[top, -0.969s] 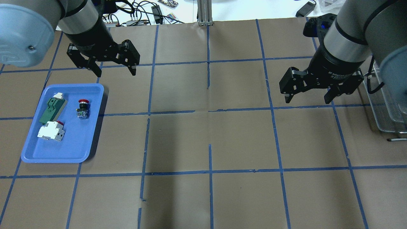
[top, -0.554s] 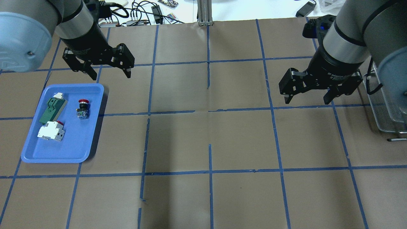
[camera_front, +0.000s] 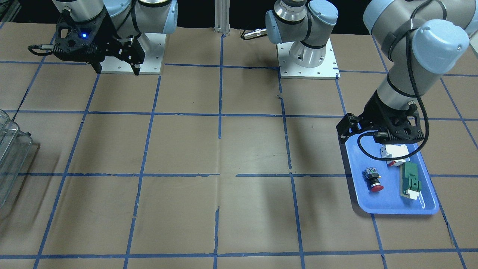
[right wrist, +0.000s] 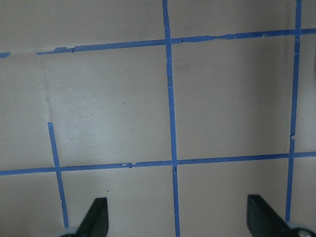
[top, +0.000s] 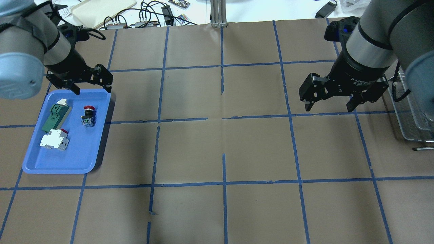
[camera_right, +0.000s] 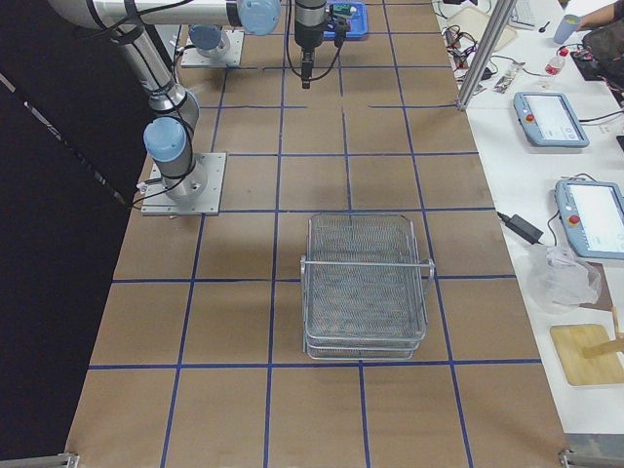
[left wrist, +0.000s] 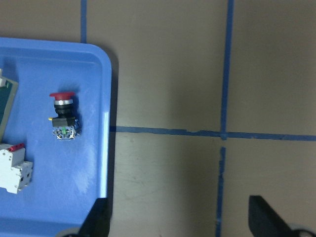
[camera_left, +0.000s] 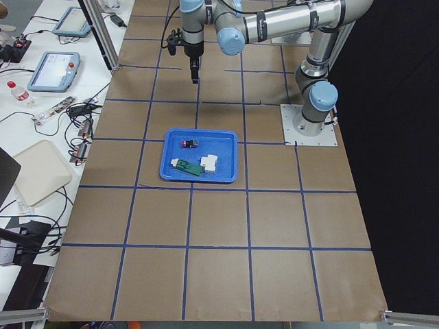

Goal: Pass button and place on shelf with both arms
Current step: 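Lower the left gripper onto the red push button and close on its base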

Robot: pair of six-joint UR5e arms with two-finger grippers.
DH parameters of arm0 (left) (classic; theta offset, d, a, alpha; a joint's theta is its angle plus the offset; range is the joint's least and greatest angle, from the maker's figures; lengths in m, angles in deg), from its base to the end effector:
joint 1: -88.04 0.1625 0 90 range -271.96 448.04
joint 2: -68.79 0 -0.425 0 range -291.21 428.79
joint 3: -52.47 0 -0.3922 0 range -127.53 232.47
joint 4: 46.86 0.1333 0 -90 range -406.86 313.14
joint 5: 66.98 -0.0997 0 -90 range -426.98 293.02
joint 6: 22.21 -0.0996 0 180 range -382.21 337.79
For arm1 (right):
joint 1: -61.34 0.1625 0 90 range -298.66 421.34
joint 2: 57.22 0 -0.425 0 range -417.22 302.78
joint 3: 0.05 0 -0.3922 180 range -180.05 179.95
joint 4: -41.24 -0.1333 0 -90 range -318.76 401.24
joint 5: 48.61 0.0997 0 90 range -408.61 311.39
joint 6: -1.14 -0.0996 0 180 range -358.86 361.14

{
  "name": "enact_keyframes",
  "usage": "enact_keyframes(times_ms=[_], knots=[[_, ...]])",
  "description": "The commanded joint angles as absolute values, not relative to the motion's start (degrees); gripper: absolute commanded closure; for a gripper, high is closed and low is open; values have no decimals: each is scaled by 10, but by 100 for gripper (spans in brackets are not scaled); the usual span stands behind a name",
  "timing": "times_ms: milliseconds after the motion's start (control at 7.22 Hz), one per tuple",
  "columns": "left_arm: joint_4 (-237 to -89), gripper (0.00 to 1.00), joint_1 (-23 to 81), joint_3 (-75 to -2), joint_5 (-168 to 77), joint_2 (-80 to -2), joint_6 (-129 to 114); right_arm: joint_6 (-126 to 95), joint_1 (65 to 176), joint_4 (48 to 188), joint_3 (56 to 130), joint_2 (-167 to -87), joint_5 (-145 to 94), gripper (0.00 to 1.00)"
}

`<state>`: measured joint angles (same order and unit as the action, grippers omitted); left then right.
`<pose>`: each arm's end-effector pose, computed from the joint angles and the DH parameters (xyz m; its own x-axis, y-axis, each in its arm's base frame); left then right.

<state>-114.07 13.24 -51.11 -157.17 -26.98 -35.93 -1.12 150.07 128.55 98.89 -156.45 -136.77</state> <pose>0.0076 -0.5350 0.3620 -0.9995 -0.0264 -0.0174 -0.0254 0.9980 -0.0575 0.1272 -0.4224 0.4803 -0.9976 0.0629 -0.0304 0.0615 0.9972 0.0431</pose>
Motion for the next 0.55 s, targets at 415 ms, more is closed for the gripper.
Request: enact_keyframes(times_ms=[415], knots=[[-873,0,263,-647,-1566,-346,-510,-11,1497,1291,989,-1564,-1362,0]])
